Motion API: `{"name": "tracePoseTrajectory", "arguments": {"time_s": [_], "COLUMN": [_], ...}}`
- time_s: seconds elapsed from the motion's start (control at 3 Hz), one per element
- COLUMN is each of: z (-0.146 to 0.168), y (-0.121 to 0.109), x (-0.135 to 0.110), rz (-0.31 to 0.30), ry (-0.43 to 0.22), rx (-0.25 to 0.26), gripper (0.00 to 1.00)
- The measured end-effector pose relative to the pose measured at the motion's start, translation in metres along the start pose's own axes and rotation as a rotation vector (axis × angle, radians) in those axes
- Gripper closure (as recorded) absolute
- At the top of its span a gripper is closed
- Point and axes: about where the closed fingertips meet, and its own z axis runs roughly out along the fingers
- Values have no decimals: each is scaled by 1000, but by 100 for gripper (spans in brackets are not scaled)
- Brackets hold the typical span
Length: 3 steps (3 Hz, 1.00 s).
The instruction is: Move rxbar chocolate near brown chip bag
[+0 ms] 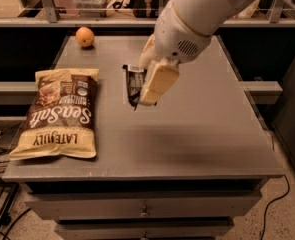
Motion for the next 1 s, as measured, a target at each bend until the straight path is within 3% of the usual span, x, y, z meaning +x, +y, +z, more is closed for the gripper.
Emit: {"name": "tracePoseTrajectory", "arguments": {"time_s": [0.33, 0.67, 1.0], "z": [37, 75, 108], "y": [4, 5, 2], "x": [-27, -47, -54], "rz": [21, 53, 116], "ry": [-65, -112, -152], "rx": [-19, -25, -42], "gripper": [100, 83, 59]}}
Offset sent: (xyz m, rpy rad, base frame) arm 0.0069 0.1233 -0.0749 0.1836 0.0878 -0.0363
